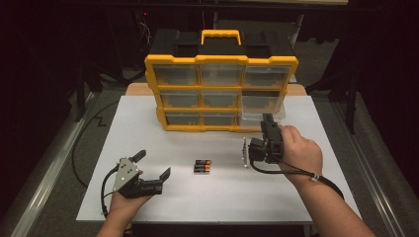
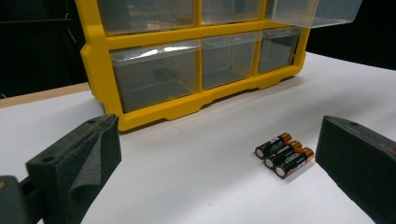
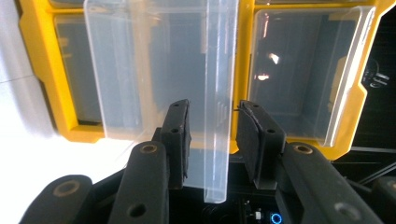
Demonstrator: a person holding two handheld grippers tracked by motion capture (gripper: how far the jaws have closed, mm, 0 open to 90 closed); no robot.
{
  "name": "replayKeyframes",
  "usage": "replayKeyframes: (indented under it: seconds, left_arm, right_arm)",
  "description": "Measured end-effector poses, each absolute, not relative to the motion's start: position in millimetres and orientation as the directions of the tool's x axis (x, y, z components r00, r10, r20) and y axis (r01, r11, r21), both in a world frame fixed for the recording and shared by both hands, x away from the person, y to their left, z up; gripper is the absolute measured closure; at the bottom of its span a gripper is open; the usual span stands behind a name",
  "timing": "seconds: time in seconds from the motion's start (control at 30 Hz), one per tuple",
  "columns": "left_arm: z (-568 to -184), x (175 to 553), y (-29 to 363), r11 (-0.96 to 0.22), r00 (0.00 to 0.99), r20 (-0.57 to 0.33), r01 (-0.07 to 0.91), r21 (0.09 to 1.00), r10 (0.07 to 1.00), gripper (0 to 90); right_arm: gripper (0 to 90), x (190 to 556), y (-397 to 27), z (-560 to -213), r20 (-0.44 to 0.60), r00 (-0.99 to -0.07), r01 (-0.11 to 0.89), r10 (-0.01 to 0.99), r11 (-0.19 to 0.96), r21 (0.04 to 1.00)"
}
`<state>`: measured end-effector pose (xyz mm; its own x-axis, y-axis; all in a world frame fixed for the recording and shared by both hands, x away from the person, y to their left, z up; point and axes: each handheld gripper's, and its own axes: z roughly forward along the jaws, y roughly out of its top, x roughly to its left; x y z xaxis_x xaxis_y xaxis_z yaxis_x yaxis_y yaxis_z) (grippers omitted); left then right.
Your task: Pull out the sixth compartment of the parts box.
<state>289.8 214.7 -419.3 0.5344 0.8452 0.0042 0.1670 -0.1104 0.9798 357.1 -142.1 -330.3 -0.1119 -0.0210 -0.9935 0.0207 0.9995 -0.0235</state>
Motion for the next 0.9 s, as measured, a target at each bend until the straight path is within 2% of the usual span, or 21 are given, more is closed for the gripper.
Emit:
replayKeyframes:
  seconds: [0.43,0.9]
  left_arm:
    - [-420,290,214,-0.116,0.535,0.009,0.168,0.979,0.845,1.4]
    - [-420,290,214,-0.12,0.537,0.013,0.165,0.979,0.844,1.3]
  right_arm:
    - [54.4,341,-152,-346,-0.991,-0.133,-0.009,0.004,1.0,0.005]
    - [49.1,332,-158,-382,-0.985,-0.168,-0.042,-0.029,0.999,-0.022]
